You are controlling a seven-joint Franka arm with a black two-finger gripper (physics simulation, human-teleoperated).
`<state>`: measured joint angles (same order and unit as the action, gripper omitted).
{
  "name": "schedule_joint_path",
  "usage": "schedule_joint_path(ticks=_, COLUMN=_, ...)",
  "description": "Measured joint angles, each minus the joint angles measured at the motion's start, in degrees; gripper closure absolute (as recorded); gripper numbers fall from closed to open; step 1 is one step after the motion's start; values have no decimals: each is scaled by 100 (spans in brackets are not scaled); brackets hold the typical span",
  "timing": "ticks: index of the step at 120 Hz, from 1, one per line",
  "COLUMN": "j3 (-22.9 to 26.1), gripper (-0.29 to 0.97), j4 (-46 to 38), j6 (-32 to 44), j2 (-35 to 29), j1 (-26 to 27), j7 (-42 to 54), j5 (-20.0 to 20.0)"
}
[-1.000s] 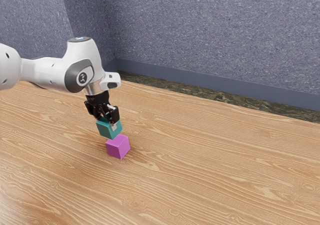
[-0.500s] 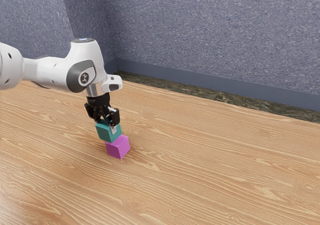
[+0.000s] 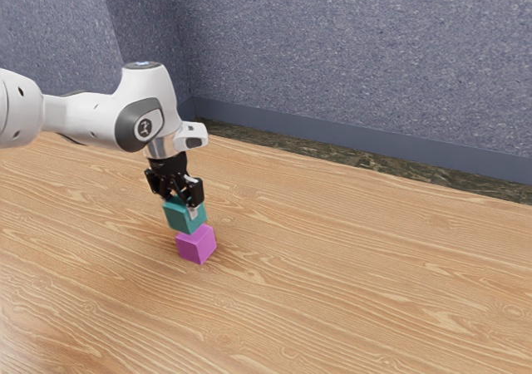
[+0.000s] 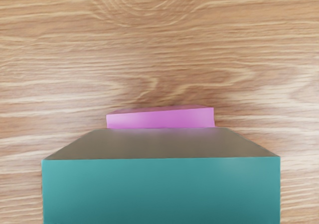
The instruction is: Pick up the blue block with one arm, and put the blue block on the pink block with one arm
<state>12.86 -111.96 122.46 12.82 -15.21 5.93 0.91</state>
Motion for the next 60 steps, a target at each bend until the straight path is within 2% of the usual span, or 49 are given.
schedule_joint_path(ticks=17, j3=6, gripper=17, j4=54, j6=-8, j2=37, j1=7, j7=17, j5=-23)
schedule_joint_path(ticks=35, j3=-4, gripper=9, j4=61, j6=-49, j2=-96, j1=-16, j7=32, j5=-33)
schedule_joint_path(ticks=44, j3=-76, gripper=7, j4=463, j6=-311, j2=-305, j1=27, j7=37, j5=-61)
schedule_joint_path(ticks=48, j3=-197, gripper=7, j4=720, j6=-491, j2=-438, j1=138, j7=38, j5=-75)
schedule_joint_path(ticks=55, j3=-762, gripper=6, j4=1014, j6=-817, j2=-961, j1=684, j7=43, j5=-91)
schedule_joint_path(ticks=60, j3=-1129, gripper=5, j4=1535, j6=-1219, j2=-1172, j1=1040, j7=50, j5=-101)
